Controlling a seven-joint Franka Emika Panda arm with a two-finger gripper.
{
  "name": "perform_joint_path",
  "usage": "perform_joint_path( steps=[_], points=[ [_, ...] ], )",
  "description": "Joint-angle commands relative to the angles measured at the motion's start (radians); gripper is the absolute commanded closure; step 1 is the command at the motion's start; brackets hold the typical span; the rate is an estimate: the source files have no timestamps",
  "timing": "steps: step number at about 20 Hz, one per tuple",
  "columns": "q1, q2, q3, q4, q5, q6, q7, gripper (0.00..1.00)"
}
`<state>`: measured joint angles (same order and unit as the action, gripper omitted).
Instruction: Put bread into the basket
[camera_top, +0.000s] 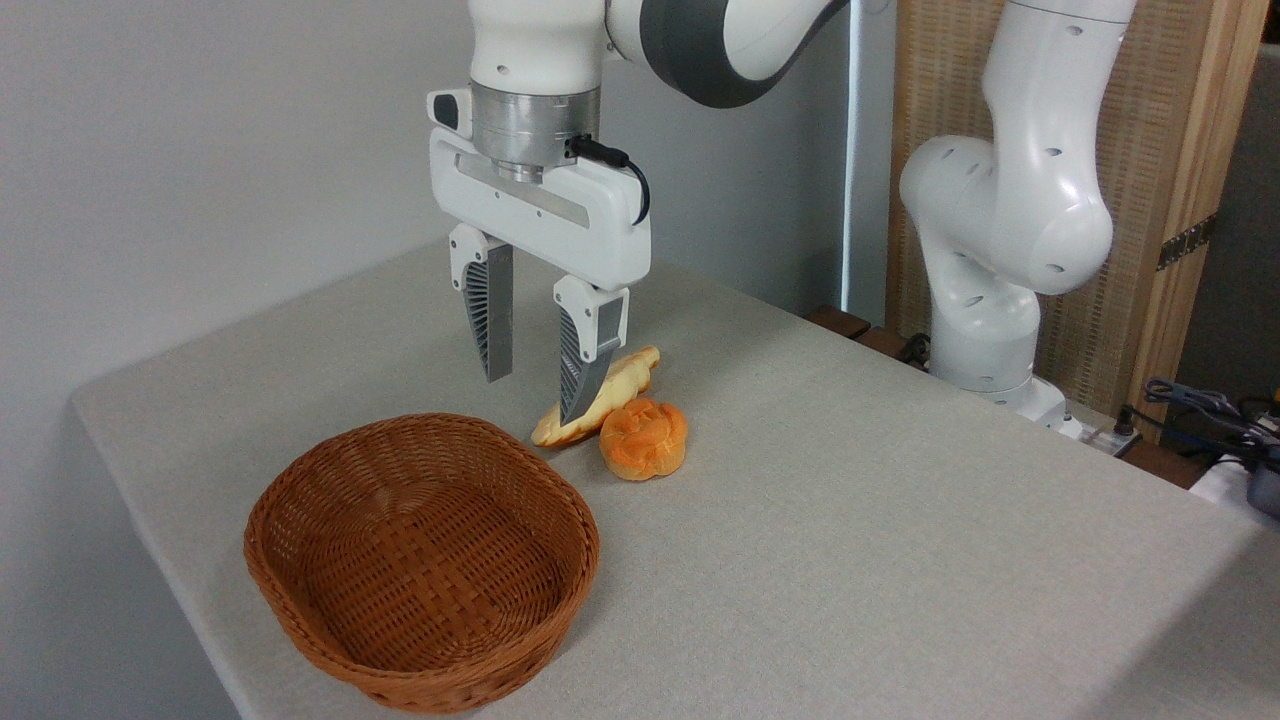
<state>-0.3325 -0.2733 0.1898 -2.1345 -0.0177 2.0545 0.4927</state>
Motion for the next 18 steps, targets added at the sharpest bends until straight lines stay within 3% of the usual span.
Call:
perform_joint_path(
  steps=[1,18],
  points=[
    [-0.014,-0.021,0.016,-0.008,-0.001,-0.019,-0.002,0.00],
    [-0.013,-0.021,0.013,-0.008,-0.001,-0.036,-0.002,0.00]
  ],
)
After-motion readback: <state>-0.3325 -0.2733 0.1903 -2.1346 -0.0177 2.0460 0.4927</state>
